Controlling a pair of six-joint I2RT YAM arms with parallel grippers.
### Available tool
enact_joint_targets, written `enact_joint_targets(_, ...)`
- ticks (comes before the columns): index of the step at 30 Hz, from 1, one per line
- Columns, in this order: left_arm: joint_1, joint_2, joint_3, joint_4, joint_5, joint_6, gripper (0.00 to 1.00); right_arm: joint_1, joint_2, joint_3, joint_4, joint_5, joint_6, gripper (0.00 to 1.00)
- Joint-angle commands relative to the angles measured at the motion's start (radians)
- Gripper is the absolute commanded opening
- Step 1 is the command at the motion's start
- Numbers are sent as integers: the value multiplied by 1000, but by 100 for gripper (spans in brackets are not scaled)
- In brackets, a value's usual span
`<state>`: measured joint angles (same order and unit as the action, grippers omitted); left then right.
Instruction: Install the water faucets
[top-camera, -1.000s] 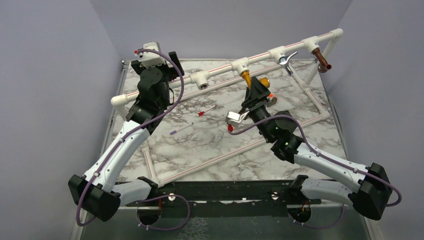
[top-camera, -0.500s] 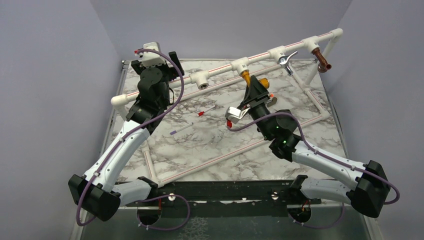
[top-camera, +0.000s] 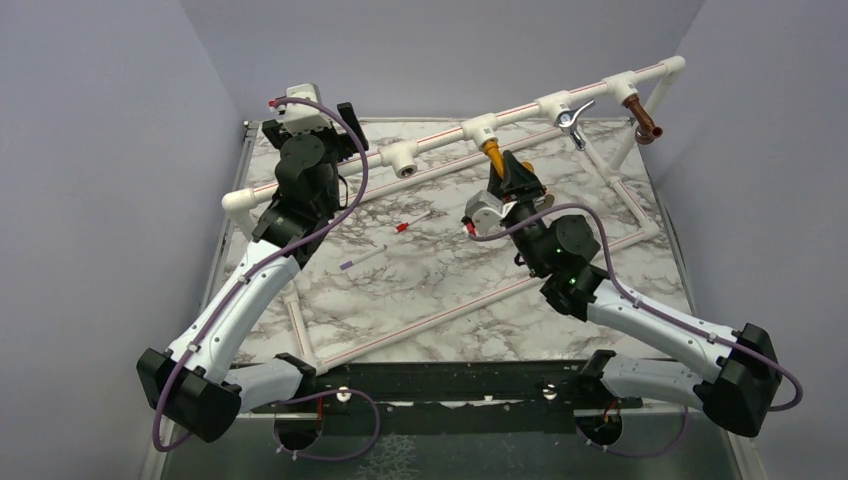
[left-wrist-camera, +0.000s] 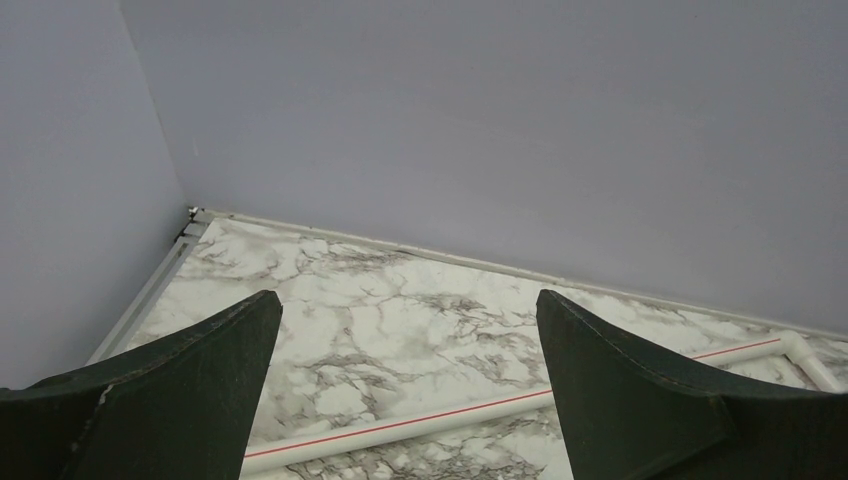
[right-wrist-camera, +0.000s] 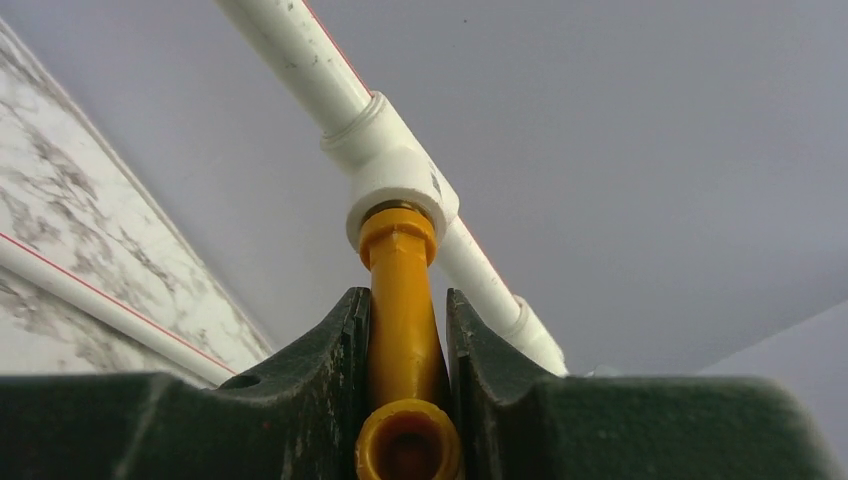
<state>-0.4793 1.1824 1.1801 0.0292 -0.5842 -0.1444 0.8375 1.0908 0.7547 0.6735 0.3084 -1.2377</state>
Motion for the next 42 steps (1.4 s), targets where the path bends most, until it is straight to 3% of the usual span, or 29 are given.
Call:
enact_joint_targets(1, -44, 82, -117, -371, 57, -18, 99, -5, -32, 93, 6, 50, 380, 1)
enact_joint_targets(12, -44, 78, -117, -371, 59, -20, 99, -5, -58, 100, 30, 195, 1103, 1)
enact_joint_targets(21, -45, 73, -117, -371, 61, -21, 99, -5, -83, 79, 39, 301, 1542, 1)
enact_joint_targets(29, -47, 77, -119, -370, 60, -21, 99, -6, -121, 61, -76, 430, 2075, 1)
enact_joint_targets(34, -47, 77, -118, -371, 57, -20, 99, -5, -141, 78, -261, 492, 2416, 1)
enact_joint_targets(42, -47, 73, -117, -371, 54, -20, 99, -5, -138, 71, -353, 495, 2732, 1)
